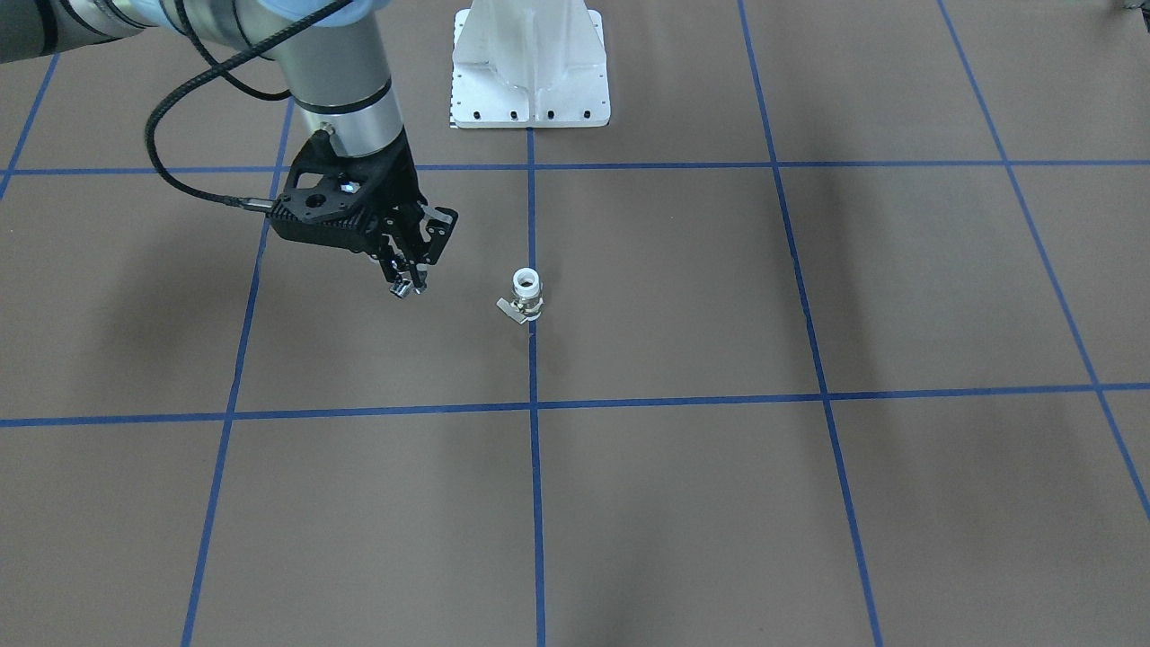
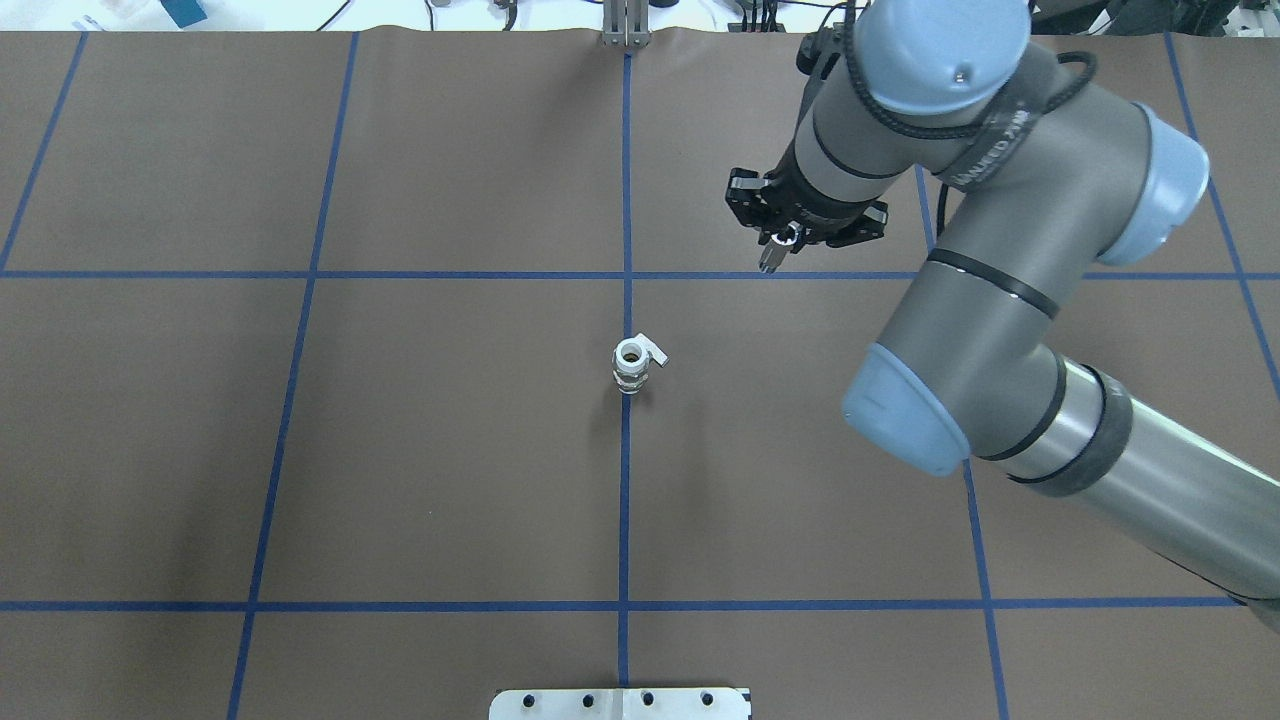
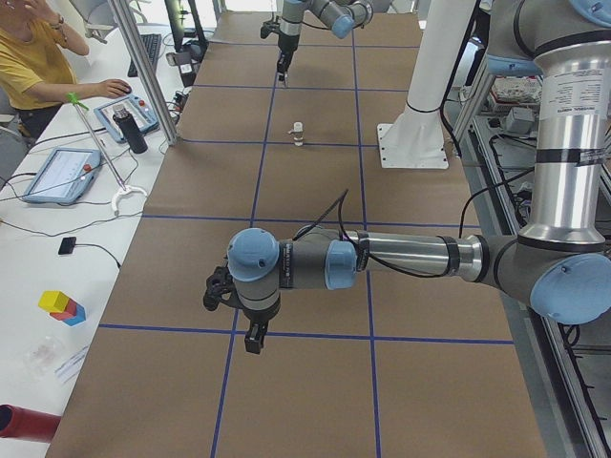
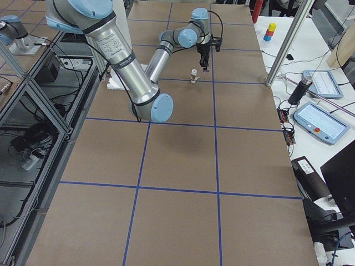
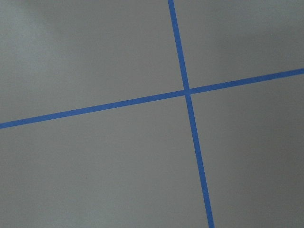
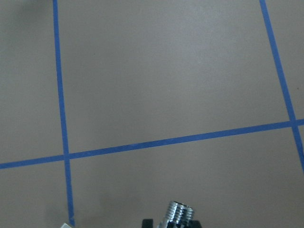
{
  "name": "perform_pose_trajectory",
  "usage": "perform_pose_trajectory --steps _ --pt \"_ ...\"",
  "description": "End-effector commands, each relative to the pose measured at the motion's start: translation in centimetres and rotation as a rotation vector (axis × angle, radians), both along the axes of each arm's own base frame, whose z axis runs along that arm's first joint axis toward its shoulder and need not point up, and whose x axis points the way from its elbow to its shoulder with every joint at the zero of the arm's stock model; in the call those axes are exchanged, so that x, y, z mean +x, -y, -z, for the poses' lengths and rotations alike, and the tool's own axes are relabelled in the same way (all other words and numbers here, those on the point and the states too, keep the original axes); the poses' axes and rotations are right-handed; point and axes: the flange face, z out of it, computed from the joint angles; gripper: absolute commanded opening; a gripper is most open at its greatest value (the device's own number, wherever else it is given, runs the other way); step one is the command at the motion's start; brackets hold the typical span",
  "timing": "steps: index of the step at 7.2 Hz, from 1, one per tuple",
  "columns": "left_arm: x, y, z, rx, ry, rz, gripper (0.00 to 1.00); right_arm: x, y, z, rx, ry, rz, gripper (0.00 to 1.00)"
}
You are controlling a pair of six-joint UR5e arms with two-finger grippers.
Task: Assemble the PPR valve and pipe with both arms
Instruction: 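Carry the fitting with the right gripper over the white valve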
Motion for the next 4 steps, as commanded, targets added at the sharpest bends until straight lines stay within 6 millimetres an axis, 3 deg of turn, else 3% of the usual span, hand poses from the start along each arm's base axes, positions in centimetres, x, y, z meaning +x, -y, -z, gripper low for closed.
perform_pose_trajectory --steps 1,3,4 --pt "0.1 -0.4 -0.6 -0.01 -0.005 -0.003 1.0 -5.6 -1.3 2.1 -0.029 -0.03 -0.038 0.0" --pt "0.2 -0.1 -0.2 0.012 -0.003 -0.006 1.0 -11.0 -1.2 5.8 -0.087 -0.037 -0.095 0.0" --pt "0.2 -0.2 -0.2 0.014 -0.003 -0.005 1.0 -13.4 -1.9 5.2 -0.091 -0.072 -0.104 0.0"
